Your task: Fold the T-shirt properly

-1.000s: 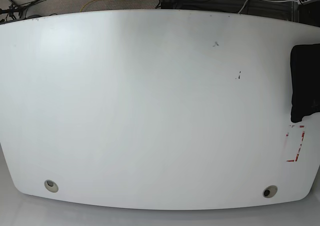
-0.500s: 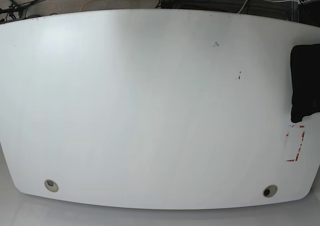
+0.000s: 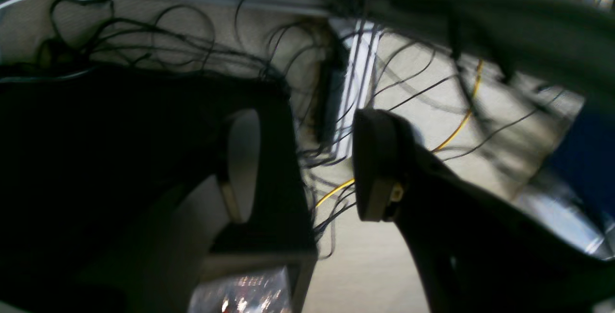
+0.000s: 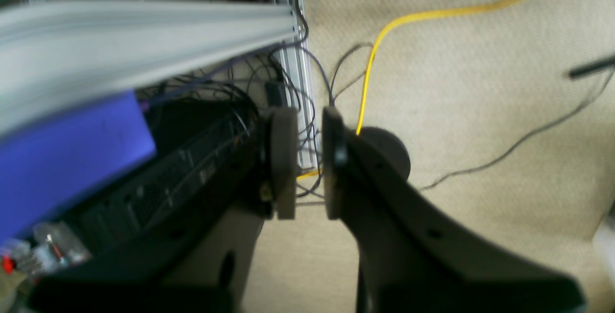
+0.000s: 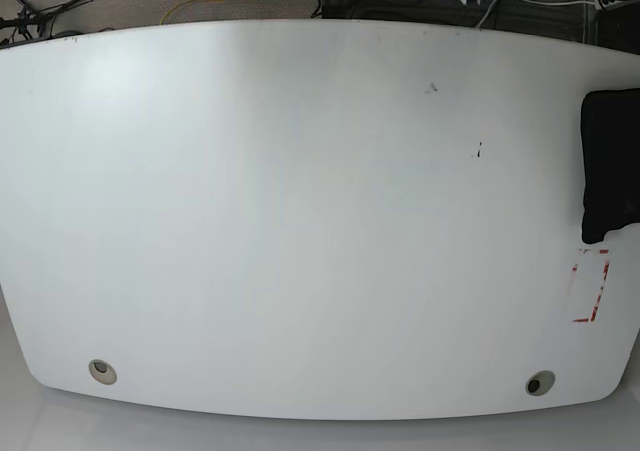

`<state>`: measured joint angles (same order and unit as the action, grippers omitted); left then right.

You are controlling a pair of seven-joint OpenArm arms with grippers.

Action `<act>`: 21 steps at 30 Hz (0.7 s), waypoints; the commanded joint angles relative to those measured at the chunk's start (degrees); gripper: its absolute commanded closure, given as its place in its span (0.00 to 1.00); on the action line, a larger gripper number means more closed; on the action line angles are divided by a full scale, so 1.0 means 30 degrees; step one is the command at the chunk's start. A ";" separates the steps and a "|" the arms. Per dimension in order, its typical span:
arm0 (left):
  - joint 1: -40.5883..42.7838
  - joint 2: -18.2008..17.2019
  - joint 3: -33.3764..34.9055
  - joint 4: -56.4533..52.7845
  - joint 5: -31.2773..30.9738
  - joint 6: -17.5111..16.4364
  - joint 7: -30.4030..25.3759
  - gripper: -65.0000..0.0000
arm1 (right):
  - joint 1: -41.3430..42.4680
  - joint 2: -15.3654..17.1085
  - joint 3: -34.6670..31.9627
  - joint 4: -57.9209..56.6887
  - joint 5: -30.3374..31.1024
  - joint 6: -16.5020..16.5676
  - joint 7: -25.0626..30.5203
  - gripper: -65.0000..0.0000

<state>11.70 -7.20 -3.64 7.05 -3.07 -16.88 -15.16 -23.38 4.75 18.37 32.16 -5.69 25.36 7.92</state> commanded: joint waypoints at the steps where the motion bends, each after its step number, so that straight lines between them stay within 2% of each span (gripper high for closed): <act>1: -0.0517 -0.0193 -0.0003 -0.0928 0.0013 0.1101 -0.0120 0.56 | 0.0950 0.0042 0.0016 -0.1212 -0.0989 -0.0997 0.0245 0.87; 4: -0.1074 -0.0193 0.0026 -0.1485 0.0042 0.2742 0.0056 0.57 | 0.1653 0.0042 0.0016 -0.1915 -0.1809 -0.1554 0.0245 0.87; 7: -0.1572 -0.0193 0.0026 -0.1485 0.0042 0.3445 0.1375 0.57 | 0.2297 0.0042 0.0016 -0.2589 -0.2542 -0.2111 0.0216 0.87; 11: -0.2070 -0.0105 0.0583 -0.1485 0.0042 0.3445 0.2547 0.57 | 0.2942 0.0012 0.0016 -0.3556 -0.3157 -0.2667 0.0216 0.87; 21: -0.2539 0.0335 0.1140 -0.1514 0.0042 0.3533 0.2606 0.57 | 0.3733 -0.0046 0.0016 -0.4289 -0.3597 -0.2755 0.0216 0.86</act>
<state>3.49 -6.37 -0.32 2.61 -3.05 -6.39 -7.46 -11.94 4.32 18.33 19.31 -16.34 16.88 8.38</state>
